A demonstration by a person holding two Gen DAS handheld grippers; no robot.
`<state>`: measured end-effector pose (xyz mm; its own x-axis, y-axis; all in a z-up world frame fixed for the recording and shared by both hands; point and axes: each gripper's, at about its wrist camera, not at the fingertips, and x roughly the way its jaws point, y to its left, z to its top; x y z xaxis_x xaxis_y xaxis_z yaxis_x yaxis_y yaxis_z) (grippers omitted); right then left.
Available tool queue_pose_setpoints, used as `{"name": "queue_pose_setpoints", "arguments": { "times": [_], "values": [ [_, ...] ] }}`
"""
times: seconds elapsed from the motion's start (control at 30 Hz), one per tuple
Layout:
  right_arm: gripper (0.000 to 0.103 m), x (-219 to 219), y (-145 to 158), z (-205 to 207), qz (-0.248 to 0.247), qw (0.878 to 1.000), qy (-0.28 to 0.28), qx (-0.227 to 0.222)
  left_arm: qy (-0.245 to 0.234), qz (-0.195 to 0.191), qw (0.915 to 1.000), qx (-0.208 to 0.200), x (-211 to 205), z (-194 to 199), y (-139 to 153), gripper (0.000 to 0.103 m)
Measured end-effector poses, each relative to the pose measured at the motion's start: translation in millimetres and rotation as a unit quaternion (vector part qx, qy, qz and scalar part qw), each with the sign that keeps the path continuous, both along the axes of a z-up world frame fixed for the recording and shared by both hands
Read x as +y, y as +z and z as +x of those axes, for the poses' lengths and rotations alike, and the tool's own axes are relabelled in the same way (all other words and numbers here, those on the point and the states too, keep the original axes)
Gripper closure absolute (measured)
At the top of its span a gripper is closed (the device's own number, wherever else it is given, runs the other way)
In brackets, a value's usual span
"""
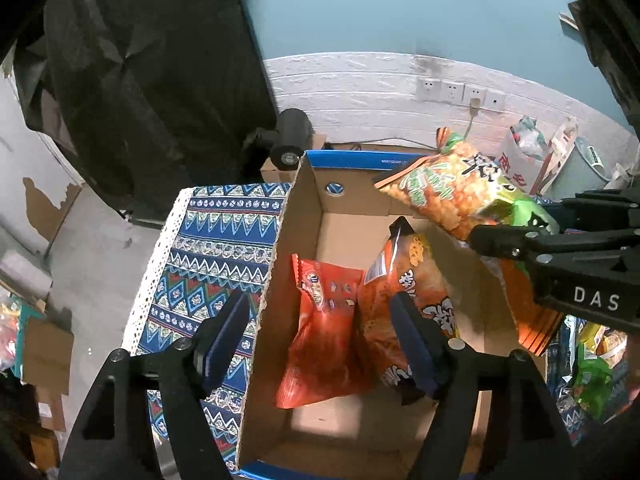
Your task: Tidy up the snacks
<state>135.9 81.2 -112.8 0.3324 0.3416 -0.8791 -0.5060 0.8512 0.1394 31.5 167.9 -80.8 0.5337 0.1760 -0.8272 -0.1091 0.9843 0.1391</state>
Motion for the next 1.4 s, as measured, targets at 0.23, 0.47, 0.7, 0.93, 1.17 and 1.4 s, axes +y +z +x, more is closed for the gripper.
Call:
{"name": "queue_pose_setpoints", "arguments": {
  "times": [0.23,0.47,0.7,0.93,1.17,1.4],
  "values": [
    [0.047,-8,6,-6,0.002,1.000,-0.004,-0.008,-0.002,-0.002,1.0000,-0.001,-4,-1,2,0.026],
    [0.037,-29,14,-11,-0.008,1.000,-0.020,-0.021,-0.020,-0.004,0.9998,-0.002,-20,-1,5,0.025],
    [0.034,-61,24,-19,-0.014,0.999,-0.040,-0.033,-0.049,-0.016,0.9987,0.003,-44,0,9,0.025],
    [0.033,-99,28,-30,-0.029,0.997,-0.062,-0.040,-0.077,-0.011,0.9970,0.001,-76,-2,13,0.023],
    [0.030,-145,28,-44,-0.042,0.994,-0.091,-0.039,-0.114,-0.021,0.9930,0.023,-115,-1,8,0.023],
    [0.030,-186,24,-61,-0.046,0.992,-0.109,-0.034,-0.155,0.002,0.9872,0.040,-158,-5,-3,0.023]
  ]
}}
